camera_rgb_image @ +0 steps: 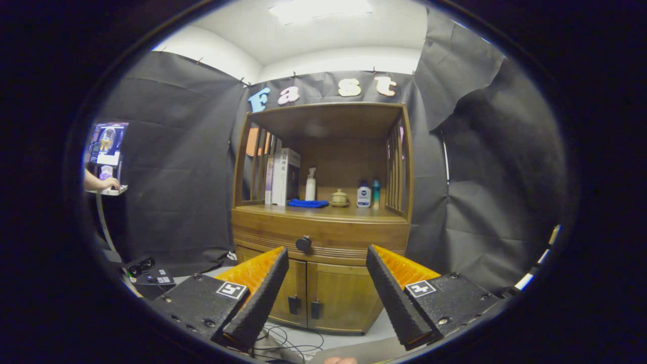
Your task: Pull open the drawer, take out the items inside it, and place them on the countertop above the cabinet.
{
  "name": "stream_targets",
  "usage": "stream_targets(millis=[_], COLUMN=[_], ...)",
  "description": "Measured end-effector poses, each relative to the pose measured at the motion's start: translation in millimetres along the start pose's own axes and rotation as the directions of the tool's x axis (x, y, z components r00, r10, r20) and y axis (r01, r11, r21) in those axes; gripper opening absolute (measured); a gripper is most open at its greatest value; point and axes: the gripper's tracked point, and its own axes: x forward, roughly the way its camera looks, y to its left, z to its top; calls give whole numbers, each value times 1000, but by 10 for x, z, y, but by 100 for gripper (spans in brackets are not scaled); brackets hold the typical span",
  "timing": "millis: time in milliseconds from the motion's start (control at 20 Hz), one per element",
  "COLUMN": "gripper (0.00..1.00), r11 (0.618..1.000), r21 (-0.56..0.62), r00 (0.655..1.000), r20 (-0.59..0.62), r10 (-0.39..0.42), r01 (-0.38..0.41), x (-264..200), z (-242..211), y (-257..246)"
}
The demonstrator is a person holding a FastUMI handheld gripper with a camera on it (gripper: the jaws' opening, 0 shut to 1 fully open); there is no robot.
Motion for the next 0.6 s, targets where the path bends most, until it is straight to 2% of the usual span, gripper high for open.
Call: stream_targets(millis=[300,450,600], gripper=[99,99,99], r11=[1000,996,990], r21=[27,83,138], r00=[1000,999,1000], r20=[16,12,-22], r10=[3,-33,-15], r01=[-3,32,18], x=[47,218,476], z=[-12,-41,-133], y=[29,18,119])
